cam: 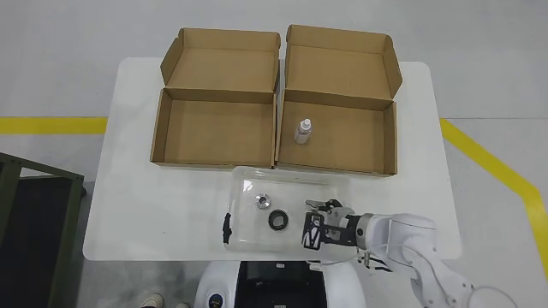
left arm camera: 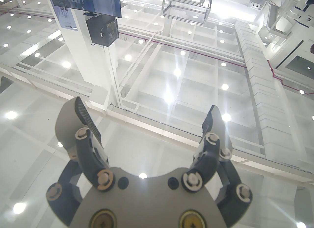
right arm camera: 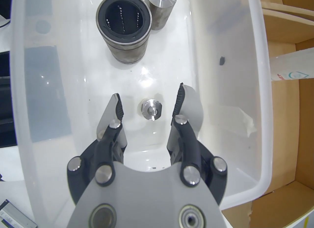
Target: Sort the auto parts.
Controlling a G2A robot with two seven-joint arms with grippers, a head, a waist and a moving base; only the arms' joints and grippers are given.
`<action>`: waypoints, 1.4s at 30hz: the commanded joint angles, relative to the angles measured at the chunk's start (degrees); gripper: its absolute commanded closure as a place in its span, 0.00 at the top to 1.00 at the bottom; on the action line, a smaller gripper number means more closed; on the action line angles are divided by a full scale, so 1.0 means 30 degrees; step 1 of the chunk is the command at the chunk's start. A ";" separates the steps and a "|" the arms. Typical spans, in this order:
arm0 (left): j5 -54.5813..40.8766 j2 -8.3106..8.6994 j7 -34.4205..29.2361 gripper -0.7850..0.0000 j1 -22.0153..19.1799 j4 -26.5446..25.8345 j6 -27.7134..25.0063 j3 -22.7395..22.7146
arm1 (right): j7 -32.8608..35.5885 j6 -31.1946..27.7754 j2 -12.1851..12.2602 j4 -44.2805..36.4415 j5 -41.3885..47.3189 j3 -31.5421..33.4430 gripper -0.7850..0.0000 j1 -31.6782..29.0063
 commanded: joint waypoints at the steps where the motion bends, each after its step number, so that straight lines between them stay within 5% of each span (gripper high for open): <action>1: 0.0000 0.0000 0.0000 1.00 0.0000 0.0000 0.0000 0.0000 | 0.0305 0.0174 -0.0009 0.0005 0.0085 -0.0126 0.49 0.0152; 17: 0.0000 0.0000 0.0000 1.00 0.0000 0.0000 0.0000 0.0000 | 0.2476 0.0066 0.0068 0.0274 0.0469 -0.0886 0.45 0.1036; 25: 0.0000 0.0000 0.0000 1.00 0.0000 0.0000 0.0000 0.0000 | 0.3030 0.0107 0.0105 0.0488 0.0472 -0.1271 0.33 0.1378; 29: 0.0000 0.0000 0.0000 1.00 0.0000 0.0000 0.0000 0.0000 | 0.3107 0.0166 0.0130 0.0580 0.0584 -0.1370 0.00 0.1481; 42: 0.0000 0.0000 0.0000 1.00 0.0000 0.0000 0.0000 0.0000 | 0.3203 -0.0393 0.0383 -0.1092 0.3186 -0.0640 0.00 0.0959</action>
